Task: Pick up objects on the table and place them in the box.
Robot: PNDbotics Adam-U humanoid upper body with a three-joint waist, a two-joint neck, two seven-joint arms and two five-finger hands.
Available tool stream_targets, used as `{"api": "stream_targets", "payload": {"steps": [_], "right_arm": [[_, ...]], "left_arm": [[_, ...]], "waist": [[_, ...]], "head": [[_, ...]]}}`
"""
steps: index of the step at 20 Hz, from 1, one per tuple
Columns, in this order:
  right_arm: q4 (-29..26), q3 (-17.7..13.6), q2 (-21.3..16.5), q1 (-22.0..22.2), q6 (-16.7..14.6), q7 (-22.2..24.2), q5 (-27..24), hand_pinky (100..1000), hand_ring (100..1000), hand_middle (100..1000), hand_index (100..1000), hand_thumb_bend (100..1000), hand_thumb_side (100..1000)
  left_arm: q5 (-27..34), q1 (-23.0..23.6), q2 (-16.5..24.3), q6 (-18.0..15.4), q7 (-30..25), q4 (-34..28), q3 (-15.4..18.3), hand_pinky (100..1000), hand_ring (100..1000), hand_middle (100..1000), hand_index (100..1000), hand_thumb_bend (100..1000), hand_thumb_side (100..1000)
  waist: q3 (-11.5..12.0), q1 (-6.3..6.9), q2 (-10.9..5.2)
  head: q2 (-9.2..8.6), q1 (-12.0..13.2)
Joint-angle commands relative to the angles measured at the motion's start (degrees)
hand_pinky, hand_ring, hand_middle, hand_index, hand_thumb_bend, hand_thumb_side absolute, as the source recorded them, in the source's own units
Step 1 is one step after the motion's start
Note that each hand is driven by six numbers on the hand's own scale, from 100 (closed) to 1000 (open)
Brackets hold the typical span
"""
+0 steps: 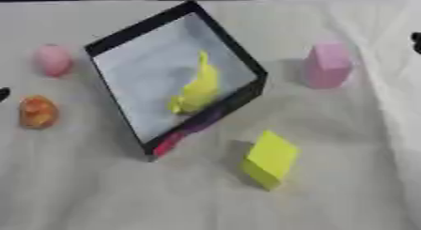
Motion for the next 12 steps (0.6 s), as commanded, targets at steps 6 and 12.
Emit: {"api": "stream_targets", "payload": {"steps": [6, 12], "right_arm": [[-0.5, 0.1, -3.1, -1.1, 0.4, 0.0, -0.4, 978, 914, 1000, 1000, 100, 524], [-0.8, 1.6, -8.5, -1.8, 2.4, 2.6, 3.3, 967, 895, 989, 1000, 100, 523]], "left_arm": [[-0.2, 0.2, 1.7, 0.2, 0.4, -1.1, 0.8, 888, 965, 995, 1000, 336, 1000], [-0.7, 0.4, 2.0, 0.3, 0.4, -1.8, 0.8, 888, 965, 995, 1000, 332, 1000]], "waist": [[-0.1, -0.22, -2.10], [-0.1, -0.47, -1.50]], "head": [[-0.51, -0.1], [-1.14, 0.2]]}}
